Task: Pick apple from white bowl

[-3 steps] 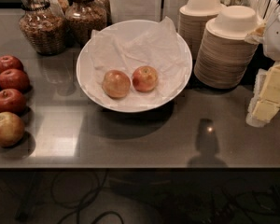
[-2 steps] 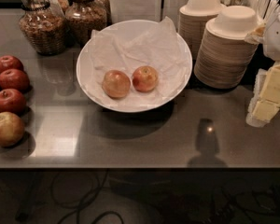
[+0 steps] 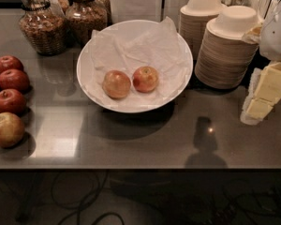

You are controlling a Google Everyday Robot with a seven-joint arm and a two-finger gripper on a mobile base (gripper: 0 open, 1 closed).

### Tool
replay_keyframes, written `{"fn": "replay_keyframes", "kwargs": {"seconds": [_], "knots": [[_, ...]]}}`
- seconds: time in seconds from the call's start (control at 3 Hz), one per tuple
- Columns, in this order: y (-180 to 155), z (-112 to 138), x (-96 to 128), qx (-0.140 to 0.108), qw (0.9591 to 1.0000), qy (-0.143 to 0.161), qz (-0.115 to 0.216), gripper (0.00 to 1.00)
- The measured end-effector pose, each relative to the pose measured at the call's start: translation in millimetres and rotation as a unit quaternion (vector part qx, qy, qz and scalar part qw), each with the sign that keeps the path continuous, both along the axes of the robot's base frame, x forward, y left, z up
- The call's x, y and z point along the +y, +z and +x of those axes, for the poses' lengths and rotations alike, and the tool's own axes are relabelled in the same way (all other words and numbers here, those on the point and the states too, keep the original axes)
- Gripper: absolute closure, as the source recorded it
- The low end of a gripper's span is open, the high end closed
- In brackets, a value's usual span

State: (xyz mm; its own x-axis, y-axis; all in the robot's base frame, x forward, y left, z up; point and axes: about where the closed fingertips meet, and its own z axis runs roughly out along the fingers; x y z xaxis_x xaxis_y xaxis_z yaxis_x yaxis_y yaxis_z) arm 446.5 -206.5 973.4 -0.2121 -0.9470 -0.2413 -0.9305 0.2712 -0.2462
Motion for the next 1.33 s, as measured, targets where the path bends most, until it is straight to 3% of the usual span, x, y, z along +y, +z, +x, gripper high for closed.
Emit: {"fn": "replay_keyframes", "kwargs": {"seconds": [0.33, 1.0, 1.33], "knots": [[-11.9, 31.9, 44.9, -0.011, 0.9983, 0.028, 0.049, 0.0], [-13.7, 36.0, 52.2, -0.016, 0.9978, 0.037, 0.053, 0.0], [-14.9, 55.6, 79.4, -0.029, 0.9939, 0.081, 0.069, 0.0]]}}
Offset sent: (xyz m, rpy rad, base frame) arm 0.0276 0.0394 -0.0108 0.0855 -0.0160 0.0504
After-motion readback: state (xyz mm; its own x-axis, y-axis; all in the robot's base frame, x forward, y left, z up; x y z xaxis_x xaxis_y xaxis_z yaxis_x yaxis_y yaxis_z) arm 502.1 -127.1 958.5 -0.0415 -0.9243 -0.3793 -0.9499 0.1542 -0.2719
